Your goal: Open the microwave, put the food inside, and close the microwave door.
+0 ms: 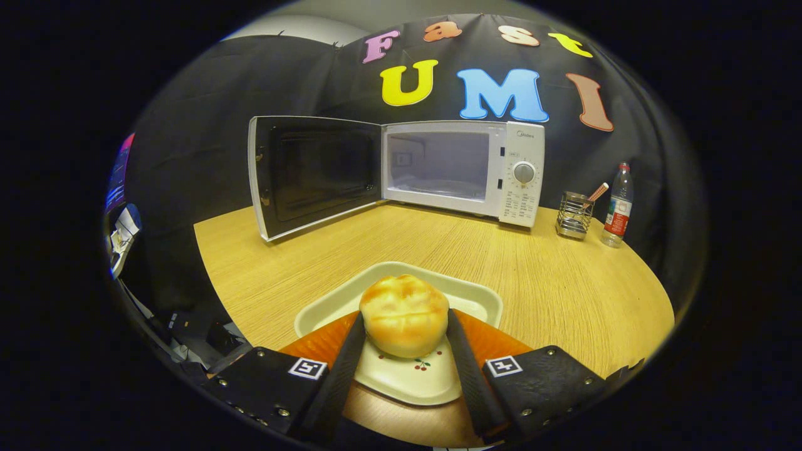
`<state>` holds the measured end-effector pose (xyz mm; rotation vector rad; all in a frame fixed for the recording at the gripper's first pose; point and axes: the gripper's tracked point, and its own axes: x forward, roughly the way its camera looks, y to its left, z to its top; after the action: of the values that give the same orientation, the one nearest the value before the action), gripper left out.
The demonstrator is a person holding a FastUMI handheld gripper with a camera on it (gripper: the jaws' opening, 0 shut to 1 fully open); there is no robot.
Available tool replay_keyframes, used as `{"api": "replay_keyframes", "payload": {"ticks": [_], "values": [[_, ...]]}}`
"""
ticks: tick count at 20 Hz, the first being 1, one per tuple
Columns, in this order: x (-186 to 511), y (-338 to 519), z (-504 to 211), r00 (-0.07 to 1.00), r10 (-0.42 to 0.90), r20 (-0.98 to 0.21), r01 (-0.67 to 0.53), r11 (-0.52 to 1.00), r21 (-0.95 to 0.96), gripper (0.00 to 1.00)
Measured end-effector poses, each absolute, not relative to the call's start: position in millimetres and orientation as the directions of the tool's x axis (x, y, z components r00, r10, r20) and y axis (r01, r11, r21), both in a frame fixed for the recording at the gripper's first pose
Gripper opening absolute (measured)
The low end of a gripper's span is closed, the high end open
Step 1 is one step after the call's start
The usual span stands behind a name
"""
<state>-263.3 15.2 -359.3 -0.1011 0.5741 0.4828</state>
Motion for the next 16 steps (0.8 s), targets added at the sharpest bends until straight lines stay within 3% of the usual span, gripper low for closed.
{"api": "replay_keyframes", "payload": {"ticks": [3,5,6,16], "values": [[-261.5,14.6,-358.7,0.737,0.401,-0.543,-0.462,0.887,0.027,0.59],[-263.5,12.2,-353.7,0.747,0.394,-0.536,-0.457,0.889,0.017,0.58],[-261.5,9.5,-348.5,0.759,0.393,-0.52,-0.449,0.893,0.02,0.49],[-239.6,27.4,-306.2,0.773,0.437,-0.46,-0.448,0.889,0.092,0.49]]}}
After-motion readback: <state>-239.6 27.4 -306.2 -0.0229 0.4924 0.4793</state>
